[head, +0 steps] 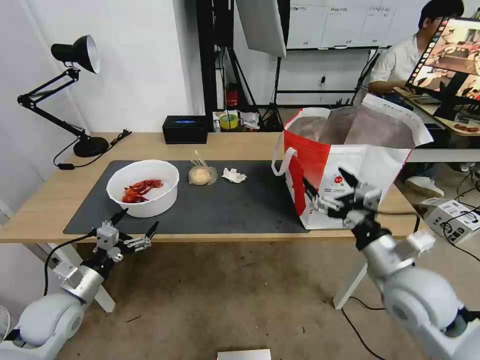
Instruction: Pick up the trash from the table and place it into the takeout bag.
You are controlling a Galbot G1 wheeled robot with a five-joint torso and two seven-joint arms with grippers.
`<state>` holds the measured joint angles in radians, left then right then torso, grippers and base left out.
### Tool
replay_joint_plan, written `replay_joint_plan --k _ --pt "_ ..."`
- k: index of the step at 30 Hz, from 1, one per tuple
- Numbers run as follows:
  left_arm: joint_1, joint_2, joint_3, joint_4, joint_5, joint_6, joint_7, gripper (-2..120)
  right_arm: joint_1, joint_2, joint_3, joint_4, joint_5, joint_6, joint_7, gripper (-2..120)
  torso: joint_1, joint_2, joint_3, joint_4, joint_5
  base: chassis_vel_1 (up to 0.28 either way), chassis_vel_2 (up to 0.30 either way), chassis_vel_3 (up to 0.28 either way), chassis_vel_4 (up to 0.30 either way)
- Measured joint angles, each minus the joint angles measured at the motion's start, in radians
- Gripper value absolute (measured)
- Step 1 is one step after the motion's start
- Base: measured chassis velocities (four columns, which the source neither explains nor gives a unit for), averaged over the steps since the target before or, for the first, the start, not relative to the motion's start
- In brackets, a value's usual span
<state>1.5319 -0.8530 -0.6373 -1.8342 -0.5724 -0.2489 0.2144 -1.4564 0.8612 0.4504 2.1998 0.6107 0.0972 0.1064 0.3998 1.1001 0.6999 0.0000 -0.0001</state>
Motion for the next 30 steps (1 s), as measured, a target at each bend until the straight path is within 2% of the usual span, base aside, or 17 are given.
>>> replay_joint_plan --k 8,16,30 --pt "0.029 -0.036 -0.028 0.025 0.013 -0.025 0.004 100 -0.082 0.077 -0.014 -0.082 -0.062 0.061 -0.009 100 0.000 0.000 0.000 -0.0001 0.0000 0.000 0.000 0.000 0.000" --pt "0.052 -0.041 -0.053 0.058 0.018 -0.039 0.004 100 -0.122 0.117 -0.052 -0.113 -0.092 0.076 -0.009 100 0.000 0.000 0.000 0.0000 0.0000 0.000 0.000 0.000 0.000" --pt "0.049 -0.049 -0.037 0.070 0.020 -0.040 0.008 100 -0.143 0.144 -0.101 -0.132 -0.123 0.076 -0.005 100 0.000 0.000 0.000 -0.0001 0.0001 0.000 0.000 0.000 0.000"
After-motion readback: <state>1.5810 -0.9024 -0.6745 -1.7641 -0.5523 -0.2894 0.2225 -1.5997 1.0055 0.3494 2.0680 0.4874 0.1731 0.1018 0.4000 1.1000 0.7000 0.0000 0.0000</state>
